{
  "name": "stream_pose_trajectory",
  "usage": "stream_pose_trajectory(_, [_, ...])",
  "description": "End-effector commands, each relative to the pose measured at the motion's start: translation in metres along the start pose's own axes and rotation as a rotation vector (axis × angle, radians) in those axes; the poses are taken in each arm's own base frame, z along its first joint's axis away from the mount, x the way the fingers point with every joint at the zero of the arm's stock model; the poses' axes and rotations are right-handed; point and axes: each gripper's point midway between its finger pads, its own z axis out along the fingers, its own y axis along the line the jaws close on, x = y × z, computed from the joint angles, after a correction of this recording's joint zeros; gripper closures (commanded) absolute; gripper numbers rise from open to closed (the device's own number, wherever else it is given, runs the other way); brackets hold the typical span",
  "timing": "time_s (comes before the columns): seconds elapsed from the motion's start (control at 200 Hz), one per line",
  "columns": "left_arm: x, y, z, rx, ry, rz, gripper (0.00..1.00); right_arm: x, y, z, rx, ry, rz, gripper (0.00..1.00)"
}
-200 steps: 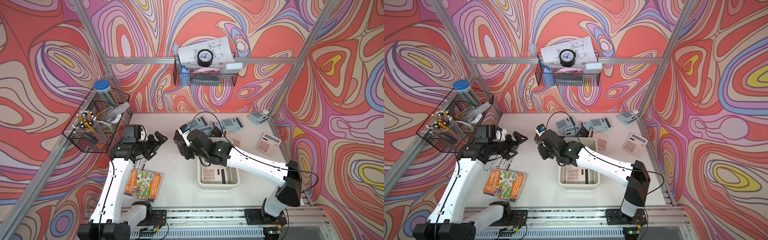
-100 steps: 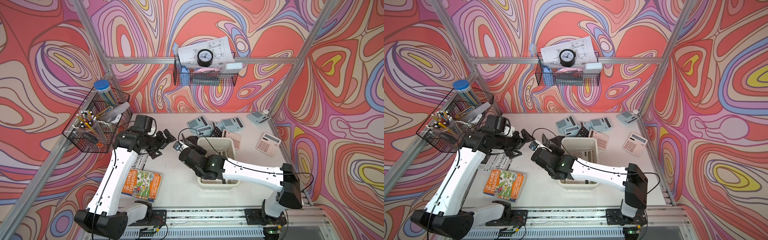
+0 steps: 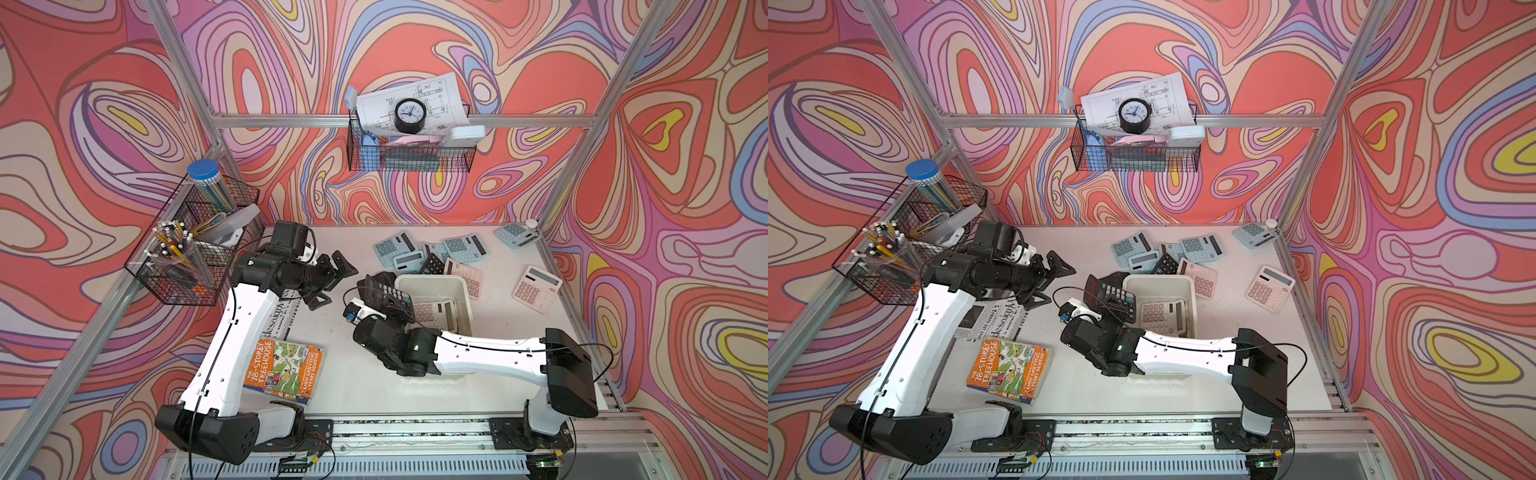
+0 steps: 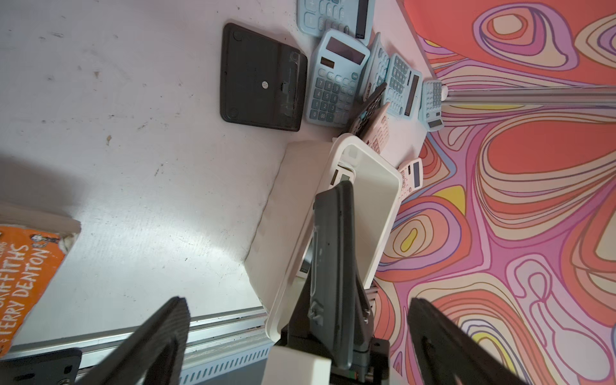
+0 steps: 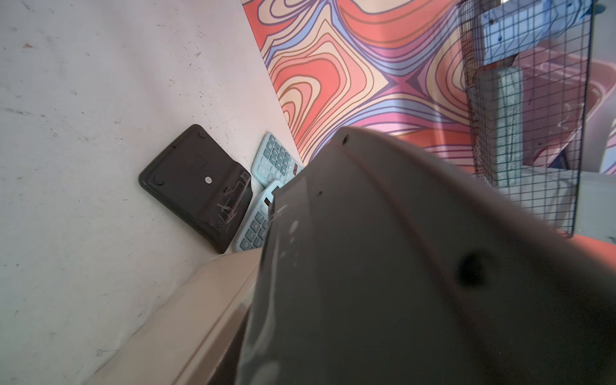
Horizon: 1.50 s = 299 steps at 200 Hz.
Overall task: Put the calculator in the storage box
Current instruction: Pick up the calculator at the center of the board.
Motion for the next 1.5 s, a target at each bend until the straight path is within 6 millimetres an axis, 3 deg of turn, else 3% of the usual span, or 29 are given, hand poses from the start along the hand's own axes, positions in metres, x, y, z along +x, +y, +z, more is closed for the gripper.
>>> stream_pose_trajectory(0.0, [0.001,-0.011,0.009,0.043,0.047,0.058,0.08,-0.007,-0.012,-0.009,0.092,-0.018,-0.011,0.89])
stream_pose_trajectory(0.155, [0.019,-0.011,0.027,-0.006,0.104,0.153,0.15,-0.007,-0.011,-0.01,0.119,-0.027,-0.04,0.88])
stream_pose_trajectory(0.26, [0.029,-0.007,0.04,-0.058,0.139,0.199,0.27,-0.008,-0.013,-0.013,0.127,-0.036,-0.042,0.88])
stream_pose_trajectory(0.396, [0.032,-0.006,0.045,-0.07,0.153,0.216,0.62,-0.007,-0.016,-0.015,0.134,-0.042,-0.027,0.88])
stream_pose_trajectory(0.581, [0.03,-0.011,0.042,-0.051,0.137,0.224,1.0,-0.005,-0.018,-0.018,0.136,-0.045,0.002,0.85])
stream_pose_trajectory(0.861, [0.026,-0.028,0.04,0.022,0.11,0.222,1.0,0.002,-0.017,-0.022,0.105,-0.048,0.066,0.67])
stream_pose_trajectory(1.012, [0.019,-0.038,0.039,0.053,0.081,0.219,1.0,0.009,-0.017,-0.024,0.091,-0.043,0.099,0.45])
stream_pose_trajectory(1.157, [0.011,-0.046,0.038,0.062,0.055,0.22,1.0,0.02,-0.02,-0.028,0.08,-0.027,0.137,0.17])
stream_pose_trajectory(1.282, [0.003,-0.049,0.034,0.053,0.012,0.227,1.0,0.029,-0.029,-0.037,0.036,-0.03,0.23,0.02])
stream_pose_trajectory(1.492, [-0.011,-0.048,0.027,0.025,-0.081,0.246,1.0,0.044,-0.049,-0.062,-0.094,-0.072,0.471,0.02])
